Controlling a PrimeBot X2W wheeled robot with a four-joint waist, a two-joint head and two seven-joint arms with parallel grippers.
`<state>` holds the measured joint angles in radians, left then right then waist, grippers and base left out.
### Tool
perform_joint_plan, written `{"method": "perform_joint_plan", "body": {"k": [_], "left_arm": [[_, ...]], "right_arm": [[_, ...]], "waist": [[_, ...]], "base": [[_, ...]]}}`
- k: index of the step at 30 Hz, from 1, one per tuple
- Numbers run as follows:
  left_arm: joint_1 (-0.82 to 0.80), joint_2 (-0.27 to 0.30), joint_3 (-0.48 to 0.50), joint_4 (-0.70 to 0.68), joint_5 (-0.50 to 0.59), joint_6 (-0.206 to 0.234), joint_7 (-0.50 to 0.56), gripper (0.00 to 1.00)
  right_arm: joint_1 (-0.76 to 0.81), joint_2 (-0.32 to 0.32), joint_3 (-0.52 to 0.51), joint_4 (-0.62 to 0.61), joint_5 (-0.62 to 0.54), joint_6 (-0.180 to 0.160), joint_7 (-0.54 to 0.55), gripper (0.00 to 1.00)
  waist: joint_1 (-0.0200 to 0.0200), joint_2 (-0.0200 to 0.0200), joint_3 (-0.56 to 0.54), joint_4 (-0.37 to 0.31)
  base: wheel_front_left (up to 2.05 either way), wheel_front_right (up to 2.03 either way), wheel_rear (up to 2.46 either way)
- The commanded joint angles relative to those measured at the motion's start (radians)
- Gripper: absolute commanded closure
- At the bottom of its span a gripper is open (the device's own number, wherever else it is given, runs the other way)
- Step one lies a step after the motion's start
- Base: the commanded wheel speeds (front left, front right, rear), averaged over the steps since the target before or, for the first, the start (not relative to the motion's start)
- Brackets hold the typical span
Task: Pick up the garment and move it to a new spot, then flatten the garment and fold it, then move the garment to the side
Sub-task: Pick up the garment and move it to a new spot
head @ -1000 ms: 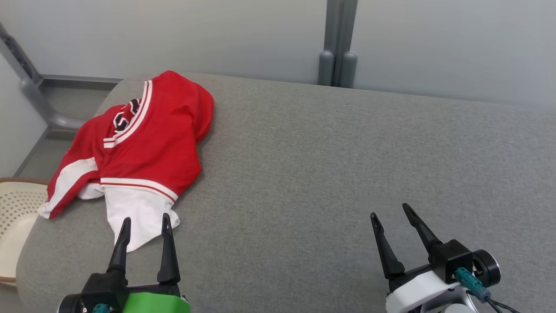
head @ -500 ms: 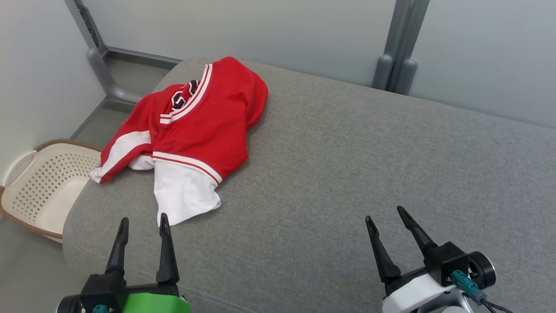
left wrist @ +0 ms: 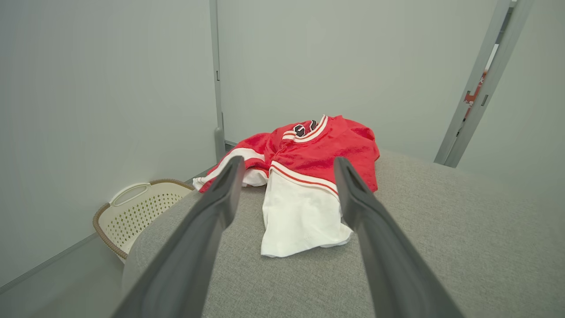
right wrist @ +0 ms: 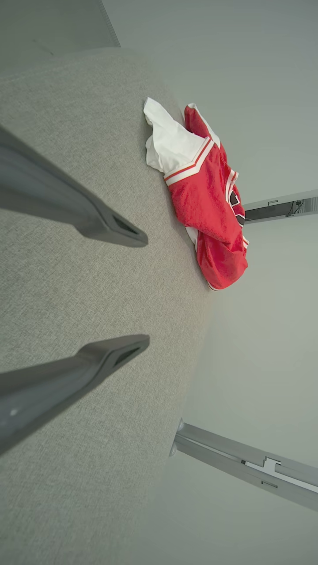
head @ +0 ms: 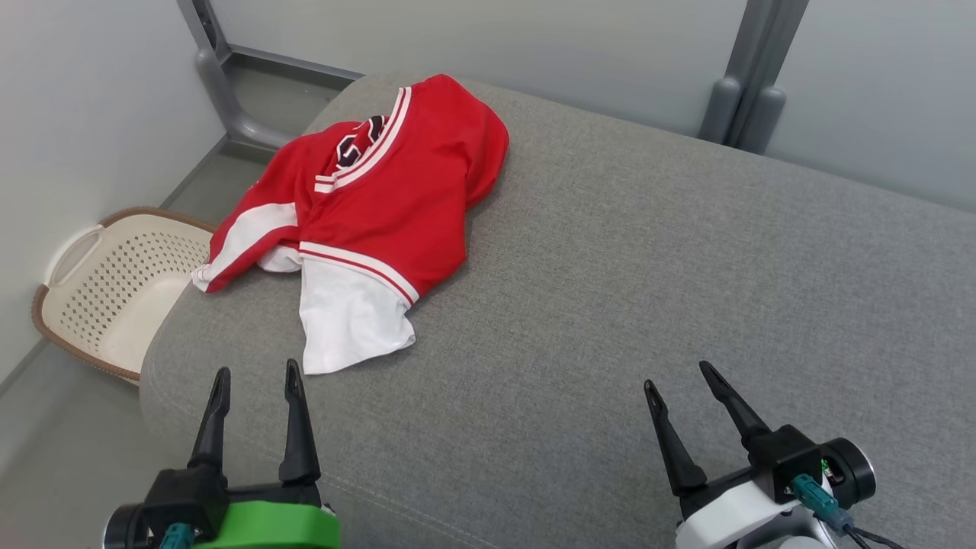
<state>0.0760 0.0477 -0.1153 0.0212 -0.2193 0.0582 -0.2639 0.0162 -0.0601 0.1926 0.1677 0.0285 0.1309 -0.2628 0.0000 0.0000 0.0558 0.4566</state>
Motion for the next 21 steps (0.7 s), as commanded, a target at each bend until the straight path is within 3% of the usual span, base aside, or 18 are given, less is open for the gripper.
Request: {"method": "perform_joint_plan", "body": {"k": [1, 10, 14, 21], "left_arm": [[-0.033, 0.005, -0.002, -0.007, -0.003, 0.006, -0.001, 0.0], [-0.285, 0.005, 0.041, 0.026, 0.039, -0.025, -0.001, 0.0], [-0.436, 0.006, 0.082, 0.166, 0.056, -0.059, -0.001, 0.0], [-0.735, 0.065, 0.119, 0.547, 0.033, -0.119, 0.027, 0.0]], "right_arm": [[-0.013, -0.014, 0.001, -0.005, -0.011, 0.0, -0.003, 0.0], [-0.078, -0.108, -0.007, -0.034, -0.023, 0.0, -0.003, 0.0], [-0.101, -0.154, -0.016, -0.053, -0.027, 0.0, -0.003, 0.0], [-0.128, -0.208, -0.045, -0.087, -0.033, 0.0, -0.003, 0.0]], "waist": [[0.0, 0.0, 0.033, 0.001], [0.0, 0.0, 0.22, -0.028], [0.0, 0.0, 0.297, -0.048], [0.0, 0.0, 0.404, -0.084]], "base": [[0.0, 0.0, 0.0], [0.0, 0.0, 0.0], [0.0, 0.0, 0.0], [0.0, 0.0, 0.0]]}}
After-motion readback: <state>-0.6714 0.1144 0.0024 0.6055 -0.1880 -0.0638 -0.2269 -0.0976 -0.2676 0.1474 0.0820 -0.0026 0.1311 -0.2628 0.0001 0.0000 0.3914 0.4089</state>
